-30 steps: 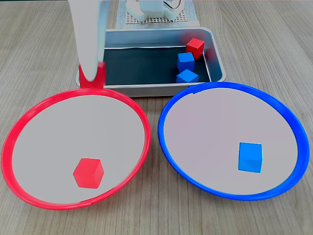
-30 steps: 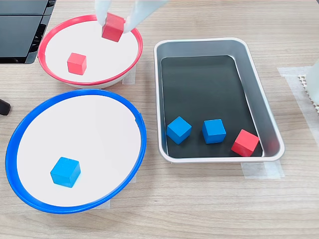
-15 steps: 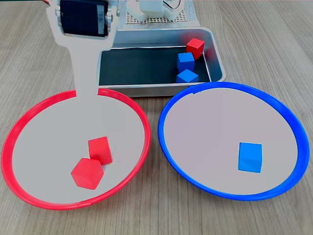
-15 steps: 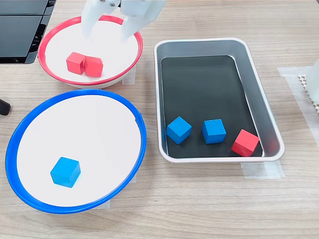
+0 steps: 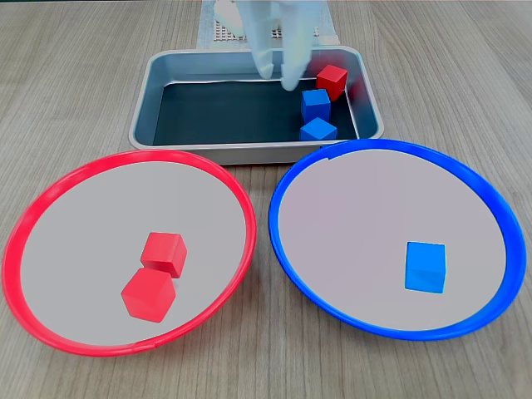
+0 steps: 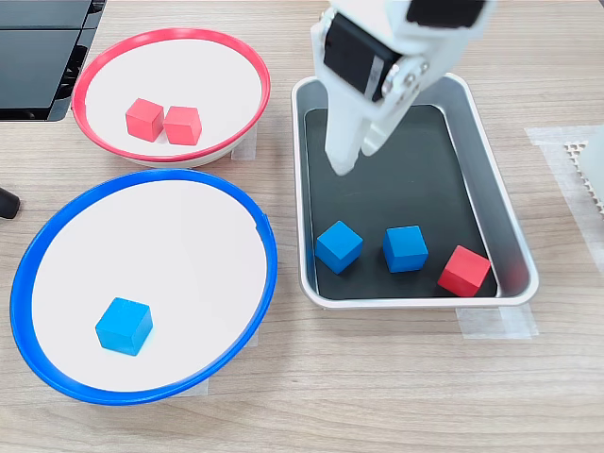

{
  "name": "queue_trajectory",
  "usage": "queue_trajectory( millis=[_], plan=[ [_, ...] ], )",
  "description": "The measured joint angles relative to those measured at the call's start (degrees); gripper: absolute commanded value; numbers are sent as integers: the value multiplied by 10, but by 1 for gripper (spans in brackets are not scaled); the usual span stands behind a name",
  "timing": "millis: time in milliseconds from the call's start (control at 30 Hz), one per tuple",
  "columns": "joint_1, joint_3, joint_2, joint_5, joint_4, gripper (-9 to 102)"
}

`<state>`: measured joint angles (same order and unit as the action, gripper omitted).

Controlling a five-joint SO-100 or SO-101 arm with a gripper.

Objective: Move six blocks tray to matching dishes

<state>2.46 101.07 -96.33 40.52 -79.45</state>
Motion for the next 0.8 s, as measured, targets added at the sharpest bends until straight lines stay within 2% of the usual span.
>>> queue_trajectory(
  millis=[133, 300, 500, 600, 667, 800],
  plan=[
    [30, 5, 25, -11, 50, 19],
    [34, 8, 80, 32, 93, 18],
    [43, 27, 121, 52, 120, 17],
    [45, 30, 129, 55, 127, 10],
    [49, 31, 134, 66, 121, 1],
    [54, 30, 135, 115, 98, 0]
  ],
)
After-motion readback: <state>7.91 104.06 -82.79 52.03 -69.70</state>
